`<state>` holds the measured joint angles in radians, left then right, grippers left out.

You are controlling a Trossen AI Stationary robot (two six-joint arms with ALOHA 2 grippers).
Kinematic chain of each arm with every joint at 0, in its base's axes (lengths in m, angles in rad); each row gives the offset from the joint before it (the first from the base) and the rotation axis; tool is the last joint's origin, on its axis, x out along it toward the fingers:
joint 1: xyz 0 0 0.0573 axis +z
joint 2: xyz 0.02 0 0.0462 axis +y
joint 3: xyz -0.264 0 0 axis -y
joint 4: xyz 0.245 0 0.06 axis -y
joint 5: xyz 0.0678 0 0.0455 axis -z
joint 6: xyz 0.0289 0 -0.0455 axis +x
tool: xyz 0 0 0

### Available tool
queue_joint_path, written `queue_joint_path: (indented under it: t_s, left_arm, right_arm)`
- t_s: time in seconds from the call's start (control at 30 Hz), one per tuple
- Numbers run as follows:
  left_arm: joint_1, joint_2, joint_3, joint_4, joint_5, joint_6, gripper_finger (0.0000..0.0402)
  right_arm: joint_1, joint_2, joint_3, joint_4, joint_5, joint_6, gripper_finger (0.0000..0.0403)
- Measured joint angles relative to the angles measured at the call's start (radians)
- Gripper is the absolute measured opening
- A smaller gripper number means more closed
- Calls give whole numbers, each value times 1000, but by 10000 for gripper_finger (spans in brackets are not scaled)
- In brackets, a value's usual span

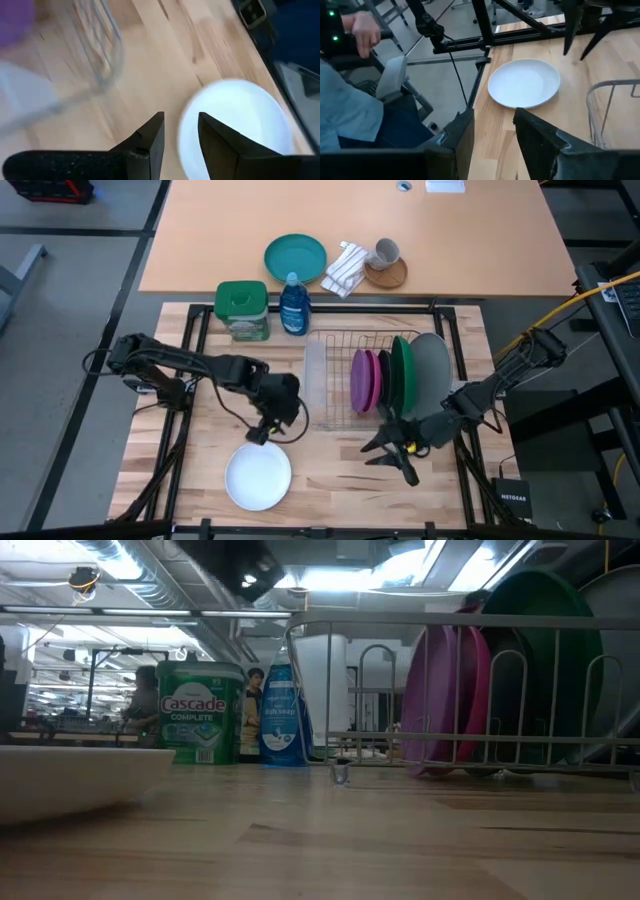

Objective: Sort dishes
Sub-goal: Put the white plate into the dish rack

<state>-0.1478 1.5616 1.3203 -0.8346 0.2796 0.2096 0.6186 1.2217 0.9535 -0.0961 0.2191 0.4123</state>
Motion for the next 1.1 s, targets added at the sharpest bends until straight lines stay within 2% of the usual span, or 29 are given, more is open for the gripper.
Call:
queue_joint_path:
  t_s: [0.17, 0.3, 0.57, 1.1]
  left_arm:
    - [-46, 8, -58, -13, -4, -69, 107]
    - [-65, 12, -146, 56, -4, -101, 107]
    - [-66, 13, -313, 230, -5, -143, 107]
    - [-66, 33, -508, 359, -3, -185, 107]
  right_arm:
    - [58, 0, 0, -8, 104, -6, 147]
    - [97, 0, 0, -11, 156, -7, 147]
    - [122, 0, 0, -12, 156, -7, 147]
    - [121, 0, 0, -14, 159, -25, 147]
